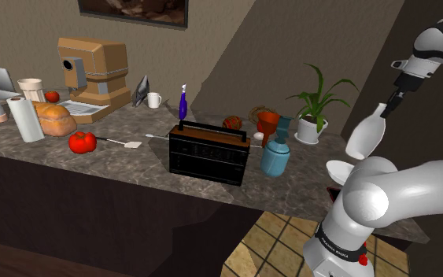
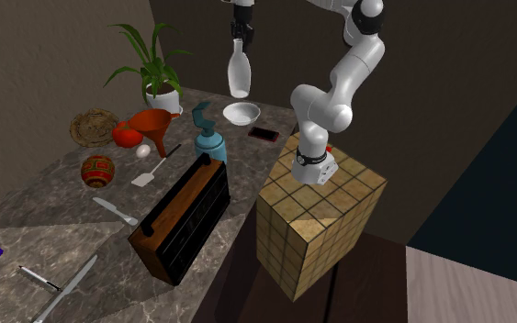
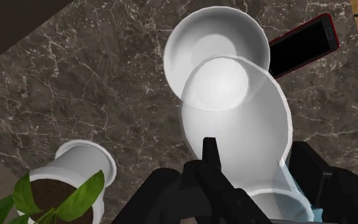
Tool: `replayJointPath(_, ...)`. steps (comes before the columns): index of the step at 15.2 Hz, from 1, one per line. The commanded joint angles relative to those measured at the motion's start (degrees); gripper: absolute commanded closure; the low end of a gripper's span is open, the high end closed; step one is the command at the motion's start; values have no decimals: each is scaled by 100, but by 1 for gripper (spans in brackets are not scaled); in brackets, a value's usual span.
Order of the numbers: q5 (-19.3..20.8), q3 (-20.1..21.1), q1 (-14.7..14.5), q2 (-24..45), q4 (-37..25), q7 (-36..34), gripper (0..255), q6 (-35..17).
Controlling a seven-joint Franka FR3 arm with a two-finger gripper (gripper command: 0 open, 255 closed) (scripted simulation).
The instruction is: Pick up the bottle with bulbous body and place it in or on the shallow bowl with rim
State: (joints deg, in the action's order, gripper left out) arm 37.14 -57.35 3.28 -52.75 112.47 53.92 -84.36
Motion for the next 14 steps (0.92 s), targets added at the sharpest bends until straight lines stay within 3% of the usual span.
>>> replayJointPath(1,61,-58,29,-55,139,-9,255,-109)
replayJointPath(14,488,-499,199,-360,1055,-129,255,-847)
